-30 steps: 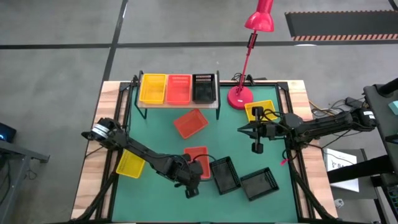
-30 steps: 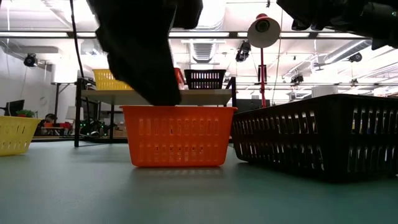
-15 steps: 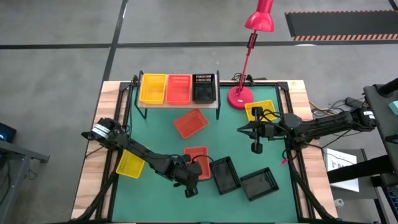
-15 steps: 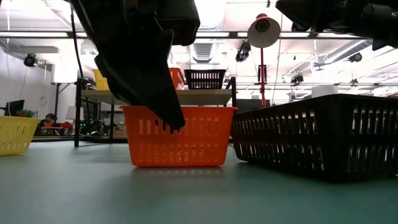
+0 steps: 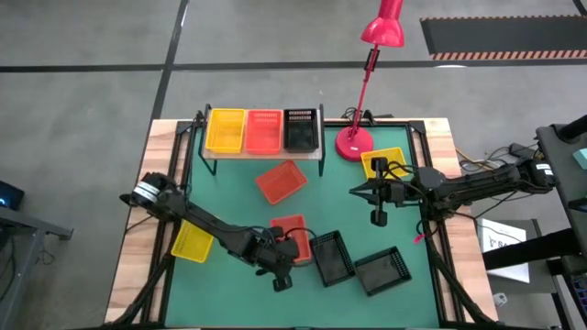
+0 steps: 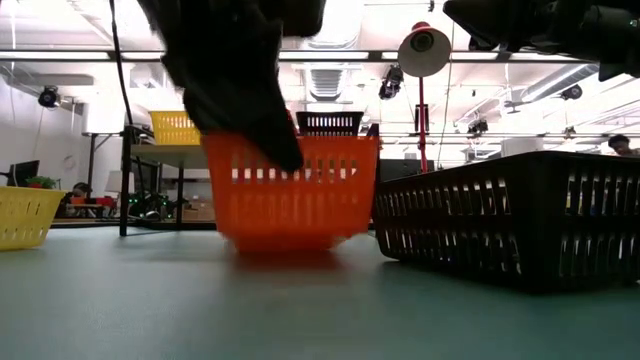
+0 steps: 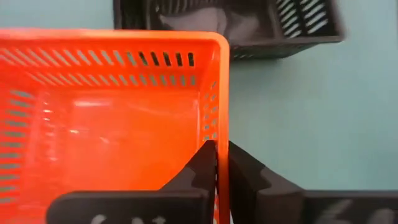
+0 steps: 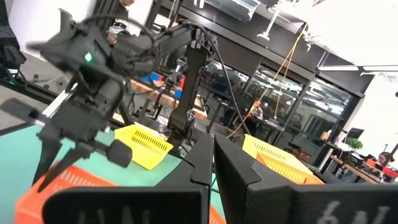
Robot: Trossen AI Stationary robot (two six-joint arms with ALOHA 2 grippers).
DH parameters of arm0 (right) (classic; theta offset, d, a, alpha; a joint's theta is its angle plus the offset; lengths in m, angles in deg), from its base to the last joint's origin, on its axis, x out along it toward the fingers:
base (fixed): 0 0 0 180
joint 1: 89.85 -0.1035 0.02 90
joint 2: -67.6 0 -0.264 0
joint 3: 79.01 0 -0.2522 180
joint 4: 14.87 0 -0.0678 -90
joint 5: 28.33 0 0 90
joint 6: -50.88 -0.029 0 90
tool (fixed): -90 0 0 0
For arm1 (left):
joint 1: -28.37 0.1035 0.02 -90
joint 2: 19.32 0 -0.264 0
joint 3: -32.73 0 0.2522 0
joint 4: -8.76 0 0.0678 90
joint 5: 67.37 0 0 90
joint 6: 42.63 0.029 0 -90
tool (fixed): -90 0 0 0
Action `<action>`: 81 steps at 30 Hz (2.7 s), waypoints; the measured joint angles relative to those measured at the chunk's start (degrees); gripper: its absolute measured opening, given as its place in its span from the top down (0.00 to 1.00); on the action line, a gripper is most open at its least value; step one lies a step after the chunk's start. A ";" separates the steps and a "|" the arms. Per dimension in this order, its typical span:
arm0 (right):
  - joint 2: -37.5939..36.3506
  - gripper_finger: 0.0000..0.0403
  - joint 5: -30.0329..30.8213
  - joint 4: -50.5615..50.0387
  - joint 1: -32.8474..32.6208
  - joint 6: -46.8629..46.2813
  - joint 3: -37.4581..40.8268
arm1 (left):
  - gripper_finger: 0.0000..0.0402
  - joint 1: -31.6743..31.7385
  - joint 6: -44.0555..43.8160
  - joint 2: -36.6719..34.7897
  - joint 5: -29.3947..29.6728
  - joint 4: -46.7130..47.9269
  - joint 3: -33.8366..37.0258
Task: Stack baskets on shelf by color
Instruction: Stack the bottom orange bin on top of the orange bin on the shelf
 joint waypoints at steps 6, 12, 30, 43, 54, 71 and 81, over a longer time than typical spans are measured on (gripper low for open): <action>0.00 0.98 0.00 -0.18 0.01 0.00 0.00 | 1.00 -0.01 5.29 -4.67 0.08 6.40 -4.77; 0.00 0.98 0.00 -0.43 0.01 0.04 0.00 | 1.00 0.00 12.54 -12.01 2.17 10.80 -8.73; -0.04 0.98 -0.04 -1.06 0.02 0.42 0.00 | 1.00 11.00 46.24 -35.05 14.18 18.27 -10.78; -0.02 0.98 -0.02 -1.13 0.02 0.59 0.02 | 1.00 36.61 60.03 -33.73 1.10 29.06 -10.68; -0.02 0.98 -0.02 -2.77 0.02 0.52 0.02 | 1.00 48.81 63.16 -27.97 -7.28 29.22 -10.63; -0.02 0.98 0.00 -2.72 0.02 1.31 0.02 | 1.00 49.86 62.80 -25.75 -8.42 31.85 -10.57; -0.02 0.98 0.00 -2.70 0.02 1.57 0.02 | 1.00 49.84 62.81 -25.20 -8.38 31.85 -10.57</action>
